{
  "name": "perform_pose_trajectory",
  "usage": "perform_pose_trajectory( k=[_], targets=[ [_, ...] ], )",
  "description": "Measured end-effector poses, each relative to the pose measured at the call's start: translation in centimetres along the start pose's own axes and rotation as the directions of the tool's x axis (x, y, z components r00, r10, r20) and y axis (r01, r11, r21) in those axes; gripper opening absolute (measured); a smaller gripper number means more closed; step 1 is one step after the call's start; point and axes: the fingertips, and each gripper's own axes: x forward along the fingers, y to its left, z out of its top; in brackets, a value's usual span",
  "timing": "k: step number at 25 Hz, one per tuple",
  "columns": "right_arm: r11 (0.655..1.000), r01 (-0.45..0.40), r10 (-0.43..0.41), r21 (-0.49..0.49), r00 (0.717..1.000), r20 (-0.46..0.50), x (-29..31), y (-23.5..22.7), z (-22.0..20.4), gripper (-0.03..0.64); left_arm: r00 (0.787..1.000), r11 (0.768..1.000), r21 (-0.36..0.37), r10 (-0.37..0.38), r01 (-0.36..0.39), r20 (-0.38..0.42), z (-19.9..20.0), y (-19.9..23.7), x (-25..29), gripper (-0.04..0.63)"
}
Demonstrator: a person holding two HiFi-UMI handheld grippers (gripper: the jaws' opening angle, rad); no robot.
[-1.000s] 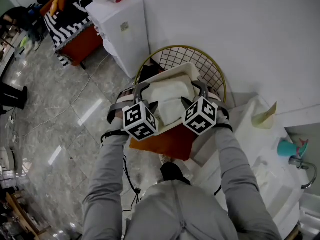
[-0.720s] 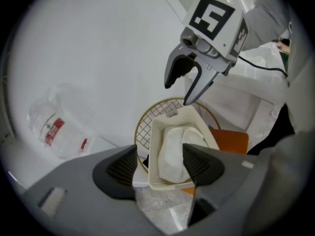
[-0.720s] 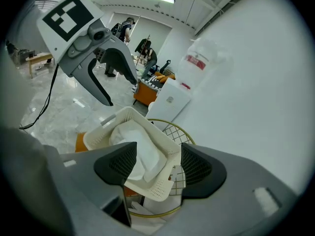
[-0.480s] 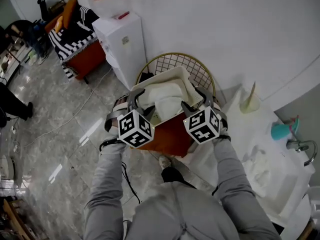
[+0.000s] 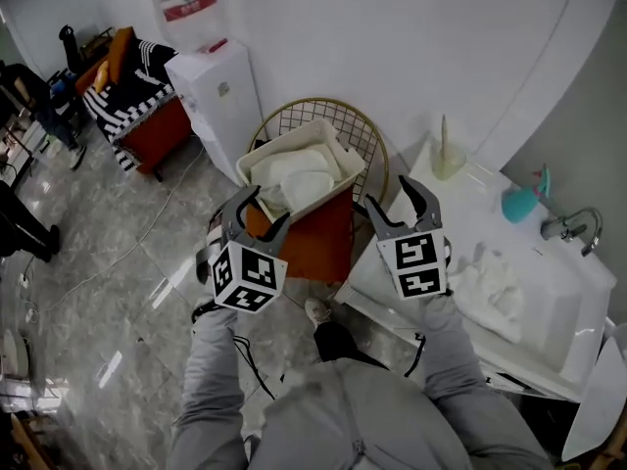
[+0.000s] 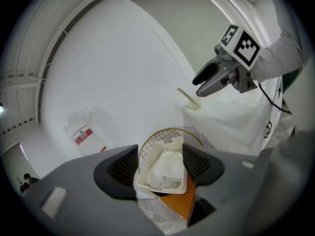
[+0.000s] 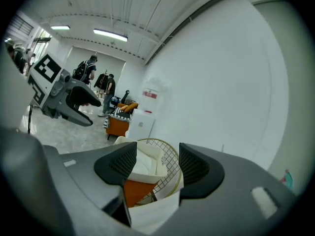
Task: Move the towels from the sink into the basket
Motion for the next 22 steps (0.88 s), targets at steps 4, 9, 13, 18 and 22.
perform_pose_trajectory(
  k=[4,9,13,18,22],
  targets=[
    [0.994,0.079,-0.078,0.077,0.997,-0.014,-6.1,-2.1,-1.9,0.262,0.998,0.999,-0.008,-0.050,0.050,0.044,1.8,-3.8,-1.7,0.333],
    [0.979,0.171,-0.165,0.112,0.984,-0.068,-13.1,-3.3,-3.9,0.262,0.978,0.988,-0.037,-0.144,0.152,0.153,5.3,-8.0,-2.9,0.333],
    [0.959,0.260,-0.245,0.111,0.960,-0.134,-18.1,-5.3,-6.9,0.262,0.934,0.961,0.019,-0.273,0.276,0.231,9.8,-13.1,-2.0,0.333],
    [0.918,0.377,-0.342,0.125,0.910,-0.235,-24.6,-8.5,-11.7,0.262,0.849,0.895,0.116,-0.446,0.432,0.283,15.1,-20.8,-0.3,0.333],
    [0.882,0.445,-0.384,0.153,0.869,-0.312,-29.1,-11.2,-16.0,0.264,0.777,0.826,0.208,-0.564,0.524,0.278,18.4,-26.9,1.3,0.333]
  ],
)
